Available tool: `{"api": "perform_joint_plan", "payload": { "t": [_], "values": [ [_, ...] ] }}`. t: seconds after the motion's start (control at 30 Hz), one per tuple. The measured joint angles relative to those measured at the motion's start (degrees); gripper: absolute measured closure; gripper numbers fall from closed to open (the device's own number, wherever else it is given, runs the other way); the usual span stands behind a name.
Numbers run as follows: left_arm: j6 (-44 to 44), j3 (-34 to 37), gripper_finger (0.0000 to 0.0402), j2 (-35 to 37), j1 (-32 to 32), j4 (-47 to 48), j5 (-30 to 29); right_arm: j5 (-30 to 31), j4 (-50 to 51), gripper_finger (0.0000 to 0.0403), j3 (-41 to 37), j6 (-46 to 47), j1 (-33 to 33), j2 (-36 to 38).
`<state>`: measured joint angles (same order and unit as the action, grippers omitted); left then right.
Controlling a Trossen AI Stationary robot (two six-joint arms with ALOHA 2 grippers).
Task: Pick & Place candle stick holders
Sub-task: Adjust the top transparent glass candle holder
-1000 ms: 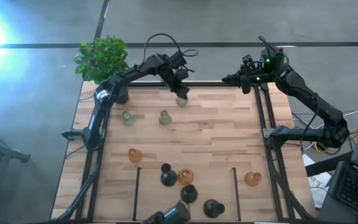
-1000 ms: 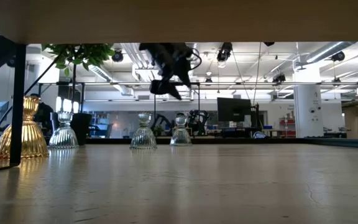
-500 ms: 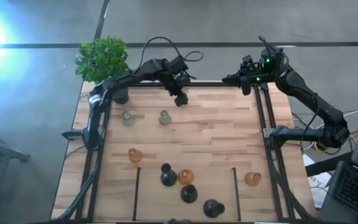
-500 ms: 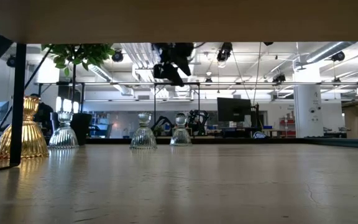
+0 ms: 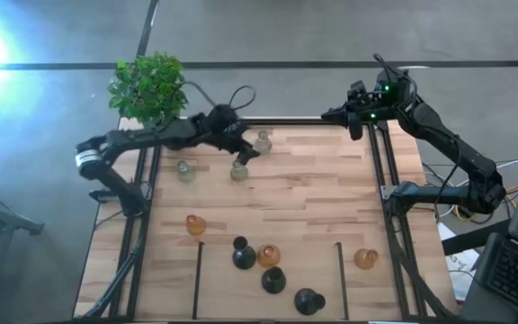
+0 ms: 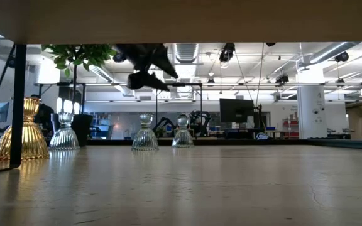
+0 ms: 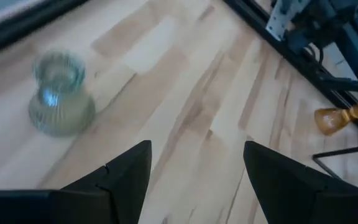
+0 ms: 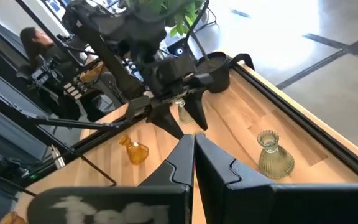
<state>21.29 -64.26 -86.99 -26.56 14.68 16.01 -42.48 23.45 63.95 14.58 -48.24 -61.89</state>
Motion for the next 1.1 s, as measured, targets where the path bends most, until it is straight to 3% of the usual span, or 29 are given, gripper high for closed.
{"api": "perform_joint_plan", "payload": {
  "t": [0.13, 0.33, 0.57, 0.77, 0.93, 1.1],
  "values": [
    [1.4, 8.4, 0.0142, 2.8, 0.3, -9.4, -7.2, 0.0, 0.0, 0.0394, -0.7, -1.4, 0.0, 0.0],
    [-2.1, 13.4, 0.0163, 1.5, 1.6, -20.7, -27.5, 0.0, 0.0, 0.0394, -2.0, -1.5, 0.3, 0.0],
    [0.0, 12.7, 0.0269, -2.8, 3.8, -24.5, -30.1, -1.4, 0.0, 0.0394, -2.2, -2.5, 0.4, 0.0],
    [0.9, 12.0, 0.0385, -5.7, 6.3, -25.9, -39.0, -3.0, 0.0, 0.0394, -2.2, -4.1, 0.4, -0.1],
    [2.4, 12.2, 0.0397, -10.2, 8.8, -31.9, -45.2, -3.1, 0.0, 0.0394, -2.2, -4.9, 0.4, -0.1],
    [-0.9, 12.2, 0.0399, -15.0, 10.8, -39.9, -47.8, -6.1, 0.2, 0.0394, -2.2, -6.8, 0.4, -0.1]
  ]
}}
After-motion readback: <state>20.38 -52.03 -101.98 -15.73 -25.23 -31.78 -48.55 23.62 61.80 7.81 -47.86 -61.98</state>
